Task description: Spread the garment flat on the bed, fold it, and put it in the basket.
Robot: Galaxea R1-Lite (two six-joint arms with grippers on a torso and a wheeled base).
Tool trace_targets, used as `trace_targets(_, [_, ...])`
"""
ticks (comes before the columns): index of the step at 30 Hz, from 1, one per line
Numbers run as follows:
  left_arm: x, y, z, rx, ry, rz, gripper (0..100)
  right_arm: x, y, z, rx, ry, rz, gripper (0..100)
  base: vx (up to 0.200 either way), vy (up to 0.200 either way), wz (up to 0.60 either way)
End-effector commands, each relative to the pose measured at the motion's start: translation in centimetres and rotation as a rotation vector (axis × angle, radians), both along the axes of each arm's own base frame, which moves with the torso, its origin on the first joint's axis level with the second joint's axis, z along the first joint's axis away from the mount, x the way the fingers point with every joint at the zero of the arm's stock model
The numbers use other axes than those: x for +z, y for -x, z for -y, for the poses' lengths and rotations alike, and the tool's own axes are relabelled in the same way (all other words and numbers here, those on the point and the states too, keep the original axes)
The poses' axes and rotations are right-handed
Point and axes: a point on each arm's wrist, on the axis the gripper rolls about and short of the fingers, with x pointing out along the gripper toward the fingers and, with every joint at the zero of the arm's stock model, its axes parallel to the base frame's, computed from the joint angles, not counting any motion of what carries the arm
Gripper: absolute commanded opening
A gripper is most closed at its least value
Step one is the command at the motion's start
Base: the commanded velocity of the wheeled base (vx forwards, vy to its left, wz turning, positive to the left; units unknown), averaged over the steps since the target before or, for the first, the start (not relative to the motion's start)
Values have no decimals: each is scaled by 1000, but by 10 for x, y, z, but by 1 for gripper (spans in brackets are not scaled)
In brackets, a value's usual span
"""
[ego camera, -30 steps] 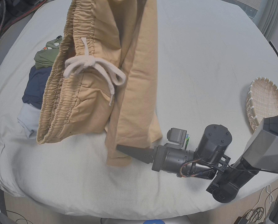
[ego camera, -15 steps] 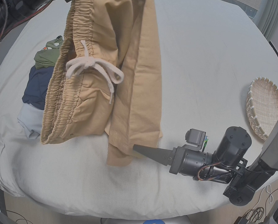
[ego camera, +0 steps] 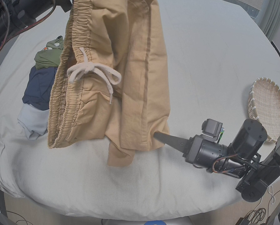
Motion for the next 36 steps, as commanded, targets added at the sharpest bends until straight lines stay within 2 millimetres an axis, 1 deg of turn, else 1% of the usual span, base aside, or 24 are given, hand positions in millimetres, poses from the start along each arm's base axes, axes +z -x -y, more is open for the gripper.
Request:
trace_targets(1, [-10,-4,-12,52,-15,-30,0,28,13,35,-67,-50,62,0,0,0,0])
trace_targets(2, [-10,-4,-13,53,-16,-31,0,29,13,36,-68,-52,64,0,0,0,0])
trace_targets(3, [-15,-5,-19,76,-23,-48,0,40,20,52,-101,-76,89,0,0,0,0])
trace_targets(4, [-19,-7,-21,89,-29,-59,0,46,23,62,-125,-87,106,0,0,0,0])
trace_targets(6, [-27,-11,-26,111,-40,-82,0,55,29,78,-166,-104,137,0,0,0,0])
trace_targets(9, [-38,-8,-35,139,-46,-95,0,69,36,101,-214,-150,166,0,0,0,0])
trace_targets(10, [-38,-8,-35,140,-45,-96,0,70,36,102,-216,-154,167,0,0,0,0])
trace_targets(11, [-45,-7,-39,151,-50,-107,0,79,40,116,-224,-188,168,0,0,0,0])
trace_targets(12, [-51,-6,-40,151,-55,-118,0,82,40,123,-228,-201,160,0,0,0,0])
trace_targets(13, [-51,-6,-40,151,-55,-118,0,82,40,123,-228,-201,160,0,0,0,0])
trace_targets(14, [-60,0,-42,147,-62,-136,0,86,37,135,-241,-205,147,0,0,0,0])
trace_targets(15, [-66,4,-43,148,-67,-152,0,87,34,141,-245,-200,131,0,0,0,0])
trace_targets(16, [-73,7,-44,148,-75,-172,0,86,29,145,-245,-195,113,0,0,0,0])
trace_targets(17, [-74,7,-45,148,-77,-175,0,86,29,145,-244,-194,106,0,0,0,0])
trace_targets(18, [-83,10,-45,148,-86,-198,0,84,25,148,-242,-188,79,0,0,0,0])
trace_targets(20, [-103,14,-47,148,-107,-242,0,68,6,146,-237,-159,1,0,0,0,0])
trace_targets(21, [-105,14,-47,148,-109,-247,0,65,3,146,-238,-154,-8,0,0,0,0])
trace_targets(22, [-120,17,-48,146,-122,-277,0,52,-12,143,-247,-132,-46,0,0,0,0])
trace_targets(25, [-143,21,-49,148,-133,-305,0,34,-32,139,-252,-110,-75,0,0,0,0])
trace_targets(27, [-147,21,-49,147,-132,-305,0,29,-38,138,-252,-107,-84,0,0,0,0])
trace_targets(29, [-160,22,-51,153,-129,-303,0,12,-50,134,-237,-90,-119,0,0,0,0])
trace_targets(33, [-169,24,-53,158,-133,-313,0,2,-55,132,-209,-62,-134,0,0,0,0])
trace_targets(34, [-172,25,-53,158,-136,-320,0,-1,-57,132,-207,-48,-129,100,0,0,0])
trace_targets(36, [-175,26,-54,159,-141,-333,0,-7,-61,130,-209,-31,-126,100,0,0,0])
